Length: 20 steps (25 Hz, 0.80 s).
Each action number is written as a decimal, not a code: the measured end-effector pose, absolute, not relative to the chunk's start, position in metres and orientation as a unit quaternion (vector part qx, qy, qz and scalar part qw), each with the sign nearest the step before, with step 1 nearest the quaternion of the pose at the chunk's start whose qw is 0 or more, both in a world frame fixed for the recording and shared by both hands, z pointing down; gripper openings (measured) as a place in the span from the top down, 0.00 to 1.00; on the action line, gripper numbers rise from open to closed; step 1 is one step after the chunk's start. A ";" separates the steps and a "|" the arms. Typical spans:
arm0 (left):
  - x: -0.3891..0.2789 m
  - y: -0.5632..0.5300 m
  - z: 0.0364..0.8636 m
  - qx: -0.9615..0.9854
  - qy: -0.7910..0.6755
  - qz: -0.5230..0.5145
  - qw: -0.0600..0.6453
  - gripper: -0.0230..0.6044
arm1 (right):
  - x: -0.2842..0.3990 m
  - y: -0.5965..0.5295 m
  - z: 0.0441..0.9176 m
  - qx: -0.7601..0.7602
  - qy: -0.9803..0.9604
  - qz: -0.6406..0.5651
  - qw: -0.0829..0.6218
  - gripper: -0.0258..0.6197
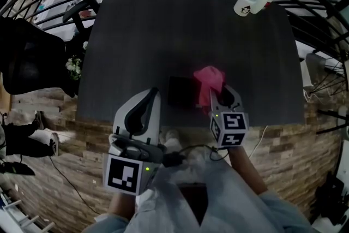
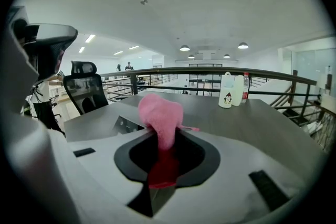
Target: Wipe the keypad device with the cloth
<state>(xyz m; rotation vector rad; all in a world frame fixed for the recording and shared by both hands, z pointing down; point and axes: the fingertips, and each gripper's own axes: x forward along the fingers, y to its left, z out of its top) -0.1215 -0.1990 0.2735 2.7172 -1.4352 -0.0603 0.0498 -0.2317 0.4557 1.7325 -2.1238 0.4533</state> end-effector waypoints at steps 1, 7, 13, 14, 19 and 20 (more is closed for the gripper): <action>-0.121 -0.199 0.274 0.884 -0.466 -0.019 0.034 0.96 | 0.052 -0.230 0.457 0.615 -0.750 0.163 0.179 0.85; -0.115 -0.196 0.273 0.886 -0.462 -0.015 0.030 0.96 | 0.064 -0.221 0.462 0.625 -0.739 0.188 0.168 0.85; -0.115 -0.194 0.273 0.886 -0.462 -0.013 0.031 0.96 | 0.072 -0.213 0.468 0.635 -0.727 0.204 0.163 0.85; -0.115 -0.194 0.273 0.887 -0.461 -0.013 0.031 0.96 | 0.073 -0.212 0.469 0.636 -0.725 0.206 0.164 0.85; -0.110 -0.193 0.270 0.889 -0.457 -0.015 0.032 0.96 | 0.078 -0.198 0.481 0.637 -0.716 0.224 0.176 0.85; -0.109 -0.192 0.270 0.889 -0.456 -0.015 0.032 0.96 | 0.079 -0.194 0.485 0.636 -0.714 0.229 0.181 0.85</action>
